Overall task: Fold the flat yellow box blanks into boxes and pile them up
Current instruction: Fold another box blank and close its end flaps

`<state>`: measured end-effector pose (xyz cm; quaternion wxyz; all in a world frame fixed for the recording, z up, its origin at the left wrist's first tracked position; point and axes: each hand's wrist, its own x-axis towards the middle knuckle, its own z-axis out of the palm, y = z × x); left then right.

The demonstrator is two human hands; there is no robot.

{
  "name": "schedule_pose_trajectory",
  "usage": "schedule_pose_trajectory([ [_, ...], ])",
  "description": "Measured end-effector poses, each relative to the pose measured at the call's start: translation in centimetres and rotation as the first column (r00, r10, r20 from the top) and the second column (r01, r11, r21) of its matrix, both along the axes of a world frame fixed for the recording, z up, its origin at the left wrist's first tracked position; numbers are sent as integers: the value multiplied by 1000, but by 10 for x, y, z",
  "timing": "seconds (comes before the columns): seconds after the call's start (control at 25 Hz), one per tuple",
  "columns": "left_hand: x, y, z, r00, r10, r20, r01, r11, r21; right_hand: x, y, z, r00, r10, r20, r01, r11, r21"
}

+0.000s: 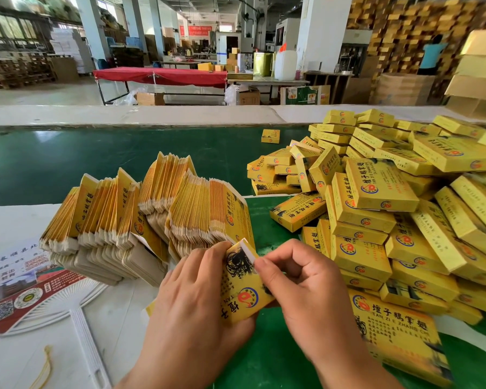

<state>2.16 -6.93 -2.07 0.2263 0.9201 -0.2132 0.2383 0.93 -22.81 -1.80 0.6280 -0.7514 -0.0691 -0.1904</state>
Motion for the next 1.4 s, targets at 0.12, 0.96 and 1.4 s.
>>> schedule_pose_trajectory([
  [0.12,-2,-1,-2,999,39,-18,-36,991,128,0,-3,1,1000,-7,1,8,994,-113],
  [0.96,-7,3,5,996,58,-68,-62,996,-69,-7,6,5,974,228,-9,-223,946,-235],
  [1.4,-10,-4,2,993,19,-120,-62,930,-363,-6,10,7,941,98,325,46,912,-407],
])
